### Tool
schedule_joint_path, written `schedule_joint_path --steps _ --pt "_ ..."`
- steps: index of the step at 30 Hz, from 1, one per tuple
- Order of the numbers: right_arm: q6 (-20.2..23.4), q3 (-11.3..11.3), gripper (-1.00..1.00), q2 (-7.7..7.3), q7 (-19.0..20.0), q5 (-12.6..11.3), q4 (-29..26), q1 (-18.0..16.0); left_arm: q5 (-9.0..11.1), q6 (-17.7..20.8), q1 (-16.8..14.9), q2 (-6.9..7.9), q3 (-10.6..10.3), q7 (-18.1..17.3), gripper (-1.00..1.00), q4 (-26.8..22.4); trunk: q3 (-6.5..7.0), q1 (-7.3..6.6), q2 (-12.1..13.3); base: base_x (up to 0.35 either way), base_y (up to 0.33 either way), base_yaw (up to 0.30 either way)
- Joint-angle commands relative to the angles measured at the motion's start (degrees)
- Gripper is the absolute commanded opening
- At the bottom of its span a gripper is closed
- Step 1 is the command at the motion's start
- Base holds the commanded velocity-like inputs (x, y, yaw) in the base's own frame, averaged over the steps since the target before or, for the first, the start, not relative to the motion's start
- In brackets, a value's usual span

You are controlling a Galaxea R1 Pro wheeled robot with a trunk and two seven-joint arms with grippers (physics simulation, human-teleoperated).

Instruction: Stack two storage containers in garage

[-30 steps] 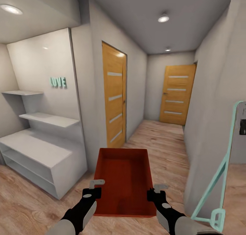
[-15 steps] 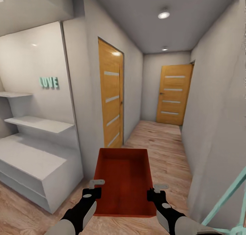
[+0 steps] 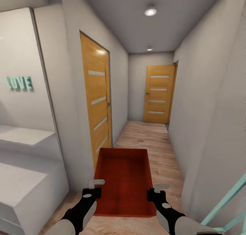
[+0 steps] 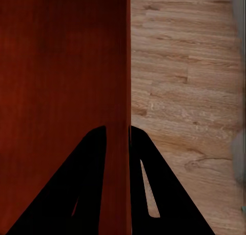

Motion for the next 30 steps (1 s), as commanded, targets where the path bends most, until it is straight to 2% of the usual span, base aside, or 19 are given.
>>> schedule_joint_path --steps 1,12,30 --pt "-1.49 1.69 -1.0 -0.52 0.15 0.48 -0.08 -0.01 0.93 0.39 -0.04 1.02 4.49 0.68 -1.0 0.0 -0.01 0.05 -0.03 0.317 0.166 -0.283" --pt "-1.49 1.69 -1.0 -0.61 0.23 -0.92 -0.08 0.0 0.96 0.39 -0.05 1.03 4.49 0.67 -1.0 0.0 -0.01 0.05 -0.03 0.317 0.165 -0.283" --pt "-1.49 1.69 -1.0 -0.62 0.24 -1.01 -0.08 -0.01 0.97 0.44 -0.04 1.03 4.49 0.65 -1.0 0.17 -0.01 0.05 -0.03 0.317 0.161 -0.283"
